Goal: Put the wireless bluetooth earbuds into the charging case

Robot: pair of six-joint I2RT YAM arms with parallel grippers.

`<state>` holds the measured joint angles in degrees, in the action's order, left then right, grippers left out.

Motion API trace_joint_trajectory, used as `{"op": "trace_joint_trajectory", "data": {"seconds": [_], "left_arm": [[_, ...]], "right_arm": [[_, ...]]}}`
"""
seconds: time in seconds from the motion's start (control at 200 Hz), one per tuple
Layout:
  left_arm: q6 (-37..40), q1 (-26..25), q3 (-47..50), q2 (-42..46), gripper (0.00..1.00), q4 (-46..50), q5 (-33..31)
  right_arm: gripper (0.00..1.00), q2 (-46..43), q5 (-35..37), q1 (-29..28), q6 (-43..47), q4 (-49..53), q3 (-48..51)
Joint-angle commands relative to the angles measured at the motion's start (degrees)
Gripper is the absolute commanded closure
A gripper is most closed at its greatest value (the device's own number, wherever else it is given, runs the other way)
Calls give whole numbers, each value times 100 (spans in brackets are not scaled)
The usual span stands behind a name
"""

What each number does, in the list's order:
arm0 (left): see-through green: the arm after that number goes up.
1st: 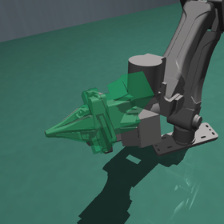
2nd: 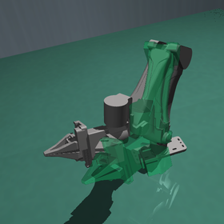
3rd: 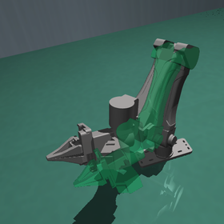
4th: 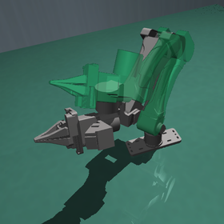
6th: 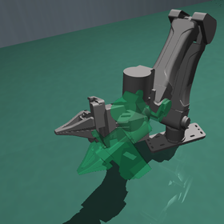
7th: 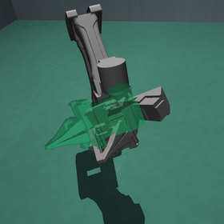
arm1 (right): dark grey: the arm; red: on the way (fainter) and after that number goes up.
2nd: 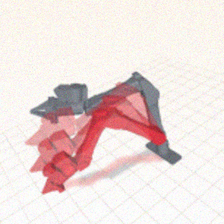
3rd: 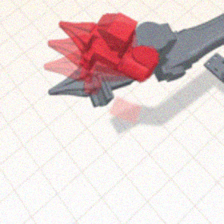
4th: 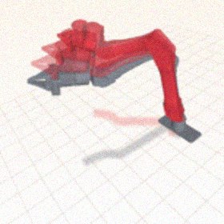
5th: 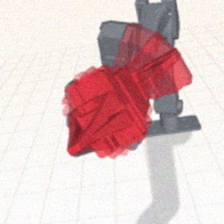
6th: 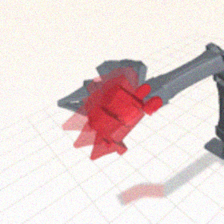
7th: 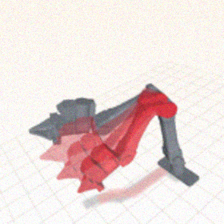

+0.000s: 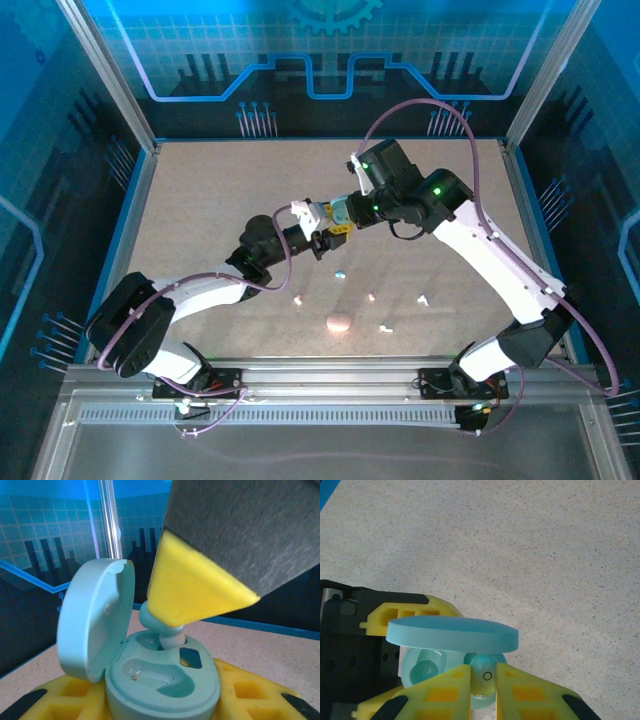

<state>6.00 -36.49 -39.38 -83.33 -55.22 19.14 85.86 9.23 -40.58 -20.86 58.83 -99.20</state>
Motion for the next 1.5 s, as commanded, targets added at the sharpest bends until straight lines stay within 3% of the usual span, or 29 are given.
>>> {"op": "trace_joint_trajectory", "data": {"seconds": [0.0, 0.465, 0.795, 0.995, 1.165, 1.29, 1.496], "left_arm": [[-160, 58, -16, 203, 65, -324, 314], [-379, 109, -12, 199, 65, -489, 354], [-345, 122, 19, 188, 65, -438, 297], [-319, 131, 87, 200, 65, -480, 179], [-401, 168, 183, 290, 65, -630, -147], [-479, 236, 267, 512, 66, -565, -503], [-399, 372, 399, 960, 66, -394, -1026]], "right_arm": [[82, -131, 96, 54, 165, 85, 56], [73, -138, -449, 76, 401, 50, 65], [58, -524, -677, 249, 87, -203, 67], [54, -1267, -1040, 731, -421, -986, 728], [55, -1734, -1560, 1804, -1091, -1515, 1836], [58, -1410, -2360, 2408, -1256, -1587, 2452], [60, -184, -2894, 2147, -921, -1568, 2767]]}}
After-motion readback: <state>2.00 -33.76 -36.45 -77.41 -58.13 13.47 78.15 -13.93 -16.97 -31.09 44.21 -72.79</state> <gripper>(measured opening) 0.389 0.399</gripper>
